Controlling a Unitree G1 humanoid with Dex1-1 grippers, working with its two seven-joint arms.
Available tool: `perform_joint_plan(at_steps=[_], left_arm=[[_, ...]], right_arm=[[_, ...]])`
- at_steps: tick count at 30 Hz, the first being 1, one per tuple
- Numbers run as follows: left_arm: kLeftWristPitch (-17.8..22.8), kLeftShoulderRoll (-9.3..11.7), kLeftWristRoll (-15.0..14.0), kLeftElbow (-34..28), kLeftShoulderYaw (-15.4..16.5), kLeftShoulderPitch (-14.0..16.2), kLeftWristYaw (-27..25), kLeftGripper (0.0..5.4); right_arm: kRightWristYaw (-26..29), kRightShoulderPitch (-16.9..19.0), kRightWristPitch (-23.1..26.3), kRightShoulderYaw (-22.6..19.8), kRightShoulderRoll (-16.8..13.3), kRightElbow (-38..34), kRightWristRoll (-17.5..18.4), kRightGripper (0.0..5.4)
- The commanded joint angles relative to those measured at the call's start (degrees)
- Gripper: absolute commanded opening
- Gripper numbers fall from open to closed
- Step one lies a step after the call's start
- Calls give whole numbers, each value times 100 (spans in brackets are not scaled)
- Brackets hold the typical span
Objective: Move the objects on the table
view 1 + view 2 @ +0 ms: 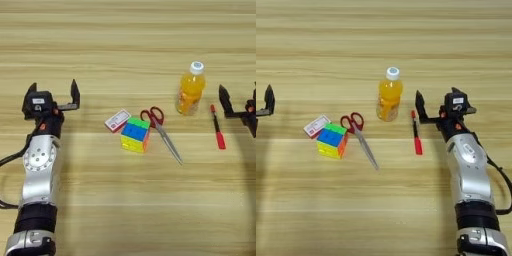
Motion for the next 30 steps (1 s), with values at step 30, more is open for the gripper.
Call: perform_joint_plan(at_steps=[30], left_arm=[[665, 671, -312, 16, -156, 391, -1505, 536]], right_arm=[[-584, 59, -295, 113, 308, -71, -254, 540]])
